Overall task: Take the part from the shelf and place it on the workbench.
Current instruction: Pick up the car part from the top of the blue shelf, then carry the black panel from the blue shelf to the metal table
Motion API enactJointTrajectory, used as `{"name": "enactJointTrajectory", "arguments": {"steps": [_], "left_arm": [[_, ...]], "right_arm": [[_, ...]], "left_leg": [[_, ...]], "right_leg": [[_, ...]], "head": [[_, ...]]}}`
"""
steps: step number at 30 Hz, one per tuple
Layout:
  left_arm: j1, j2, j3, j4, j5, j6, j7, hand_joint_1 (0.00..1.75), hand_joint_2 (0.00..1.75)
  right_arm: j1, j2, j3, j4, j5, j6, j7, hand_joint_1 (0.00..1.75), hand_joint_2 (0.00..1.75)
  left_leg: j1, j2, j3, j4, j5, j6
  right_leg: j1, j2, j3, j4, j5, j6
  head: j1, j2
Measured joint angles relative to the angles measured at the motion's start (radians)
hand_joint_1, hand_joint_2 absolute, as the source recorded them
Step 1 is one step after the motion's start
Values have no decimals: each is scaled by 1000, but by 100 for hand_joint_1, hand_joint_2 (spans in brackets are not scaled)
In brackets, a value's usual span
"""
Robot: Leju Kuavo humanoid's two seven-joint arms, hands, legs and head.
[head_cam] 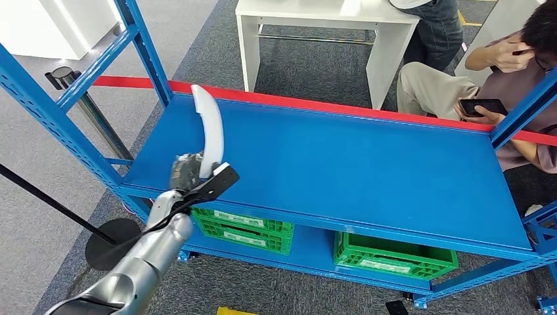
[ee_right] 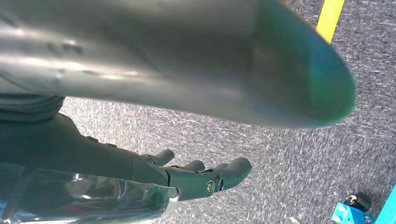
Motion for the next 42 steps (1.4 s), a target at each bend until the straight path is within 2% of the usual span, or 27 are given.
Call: {"name": "enactJointTrajectory", "arguments": {"steps": [2, 4, 8, 12, 15, 21, 24, 27, 30, 36, 42], "left_arm": [[7, -39, 33, -10, 42, -24, -55, 175, 175], [12, -67, 54, -16, 54, -31, -71, 175, 175], [18, -95, 81, -25, 74, -50, -92, 175, 175], [36, -132, 93, -44, 173, -183, -179, 175, 175], [68, -170, 82, -77, 280, -285, -213, 175, 175], [111, -200, 27, -137, 423, -355, -219, 175, 175], [152, -200, -61, -216, 622, -424, -219, 175, 175], [203, -189, -201, -345, 802, -477, -207, 175, 175], [245, -160, -352, -511, 909, -526, -177, 175, 175], [295, -92, -589, -802, 987, -542, -159, 175, 175], [328, -43, -703, -985, 990, -503, -165, 175, 175]], "right_arm": [[0, 0, 0, 0, 2, 1, -2, 0, 0], [0, 0, -1, 0, 2, 1, -3, 0, 0], [1, 0, -2, 0, 4, 2, -4, 0, 0], [1, -1, -6, 0, 5, 6, -5, 0, 0], [1, -1, -10, 0, 5, 8, -7, 0, 0], [2, -1, -21, 0, 7, 9, -7, 0, 0], [3, -1, -25, 0, 11, 5, -7, 0, 0], [4, -1, -30, 0, 16, 1, -7, 0, 0], [5, 1, -40, 0, 14, -4, -6, 0, 0], [7, 3, -55, 0, 21, -10, -6, 0, 0], [7, 6, -57, 0, 34, -13, -3, 0, 0]], "left_leg": [[0, 0, 0, 0, 0, 0], [0, 0, -1, 0, 0, 0], [1, 0, -1, 0, 0, 0], [1, 0, -1, 0, 0, 0], [0, 0, -2, 0, 0, 0], [0, 1, -3, 0, -1, 0], [0, 0, -3, 0, -1, 0], [0, 0, -4, 0, -1, 0], [0, 0, -4, 0, -1, 0], [0, 0, -4, 0, -1, 0], [0, 0, -4, 0, -1, 0]], "right_leg": [[0, 0, 0, 0, 0, 0], [0, 0, -1, 0, 0, 0], [1, 0, -2, 0, 0, 0], [1, 0, -1, 0, 0, 0], [1, 0, -2, 0, 0, 0], [0, 0, -3, 0, 0, 0], [0, 0, -3, 0, 0, 0], [0, 0, -4, 0, 0, 0], [0, 0, -4, 0, -1, 1], [0, 0, -4, 0, -1, 1], [1, 0, -4, 0, -1, 1]], "head": [[0, 0], [0, 0], [0, 0], [0, 0], [0, 0], [0, 0], [0, 0], [0, 0], [0, 0], [0, 0], [0, 0]]}}
